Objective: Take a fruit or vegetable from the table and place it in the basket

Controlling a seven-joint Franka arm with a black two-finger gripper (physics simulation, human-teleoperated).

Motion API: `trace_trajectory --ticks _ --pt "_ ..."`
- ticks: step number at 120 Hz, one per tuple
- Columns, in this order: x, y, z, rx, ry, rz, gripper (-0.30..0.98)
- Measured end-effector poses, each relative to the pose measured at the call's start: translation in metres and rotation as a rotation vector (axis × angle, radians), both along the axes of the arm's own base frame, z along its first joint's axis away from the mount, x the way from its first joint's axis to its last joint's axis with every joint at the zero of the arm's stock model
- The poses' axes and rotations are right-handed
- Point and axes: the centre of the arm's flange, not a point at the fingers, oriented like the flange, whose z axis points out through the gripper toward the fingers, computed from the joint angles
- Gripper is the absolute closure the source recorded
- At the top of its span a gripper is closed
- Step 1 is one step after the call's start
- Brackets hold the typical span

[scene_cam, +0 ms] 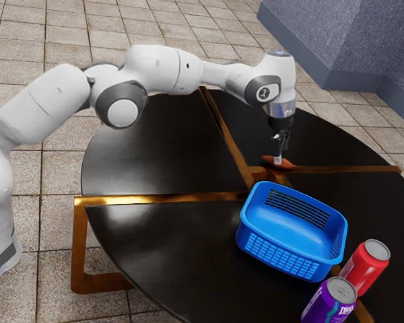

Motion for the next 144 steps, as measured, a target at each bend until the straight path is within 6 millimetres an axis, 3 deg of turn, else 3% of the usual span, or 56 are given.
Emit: trace_trajectory --ticks 20,45,108,128,144 --pt "0.004 -0.002 -0.011 -0.005 -0.009 0.004 0.00" --pt "0.004 -0.002 -0.003 -0.001 -0.032 0.009 0.00" --pt "-0.001 0.008 -0.017 -0.031 -0.022 0.024 0.01" --pt "0.001 0.007 -0.020 -0.043 -0.032 0.025 0.21" --pt "0.001 0.006 -0.021 -0.046 -0.036 0.024 0.29"
